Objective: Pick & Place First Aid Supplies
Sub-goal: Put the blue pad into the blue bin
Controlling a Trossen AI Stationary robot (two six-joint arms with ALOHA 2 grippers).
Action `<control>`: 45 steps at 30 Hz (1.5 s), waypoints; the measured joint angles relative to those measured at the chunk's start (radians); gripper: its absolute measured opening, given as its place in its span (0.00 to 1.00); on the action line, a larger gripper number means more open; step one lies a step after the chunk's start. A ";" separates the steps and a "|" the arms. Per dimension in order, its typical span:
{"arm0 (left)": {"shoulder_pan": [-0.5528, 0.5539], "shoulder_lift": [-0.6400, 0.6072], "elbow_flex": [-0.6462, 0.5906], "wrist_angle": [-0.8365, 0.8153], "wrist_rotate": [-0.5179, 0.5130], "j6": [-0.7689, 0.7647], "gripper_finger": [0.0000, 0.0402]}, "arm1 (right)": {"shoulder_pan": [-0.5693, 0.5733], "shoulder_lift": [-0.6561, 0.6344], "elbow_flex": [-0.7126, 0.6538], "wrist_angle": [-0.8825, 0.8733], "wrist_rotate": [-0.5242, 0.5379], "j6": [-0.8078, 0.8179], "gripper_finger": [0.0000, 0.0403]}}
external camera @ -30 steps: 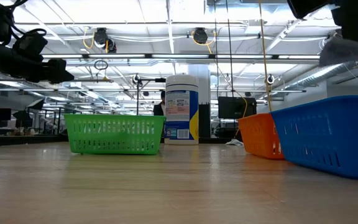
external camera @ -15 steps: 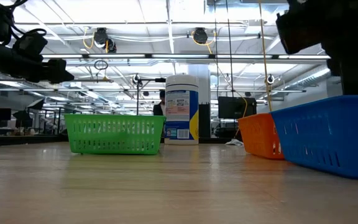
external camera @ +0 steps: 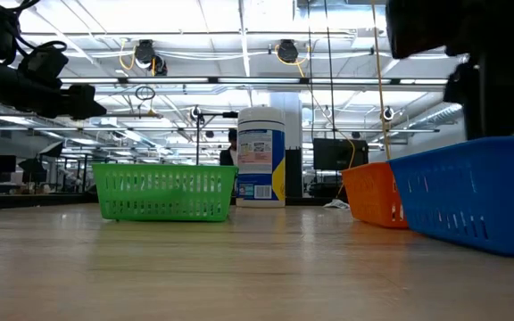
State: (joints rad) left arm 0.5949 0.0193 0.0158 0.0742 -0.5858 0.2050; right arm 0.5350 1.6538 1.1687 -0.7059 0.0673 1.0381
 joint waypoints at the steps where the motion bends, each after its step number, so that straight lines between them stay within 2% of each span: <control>1: 0.000 0.000 0.000 0.000 0.000 0.000 0.76 | -0.009 -0.013 0.000 -0.001 -0.004 -0.033 0.51; 8: 0.000 0.000 0.000 0.000 0.000 0.000 0.76 | -0.092 -0.093 0.000 -0.003 -0.099 -0.416 0.56; 15: 0.000 0.000 0.000 0.000 0.000 0.000 0.76 | -0.217 -0.149 0.000 -0.067 -0.096 -0.718 0.54; 27: 0.000 0.000 0.000 0.000 0.000 0.000 0.76 | -0.656 -0.166 0.000 -0.122 -0.095 -0.976 0.55; 38: 0.000 0.000 0.000 0.000 0.000 0.000 0.76 | -1.059 -0.166 0.000 -0.074 -0.061 -1.091 0.55; 45: 0.000 0.000 0.000 0.000 0.000 0.000 0.76 | -1.259 -0.166 0.000 -0.022 -0.063 -1.137 0.55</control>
State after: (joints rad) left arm 0.5952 0.0195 0.0158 0.0738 -0.5858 0.2050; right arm -0.7236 1.4879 1.1687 -0.7275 0.0040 -0.0990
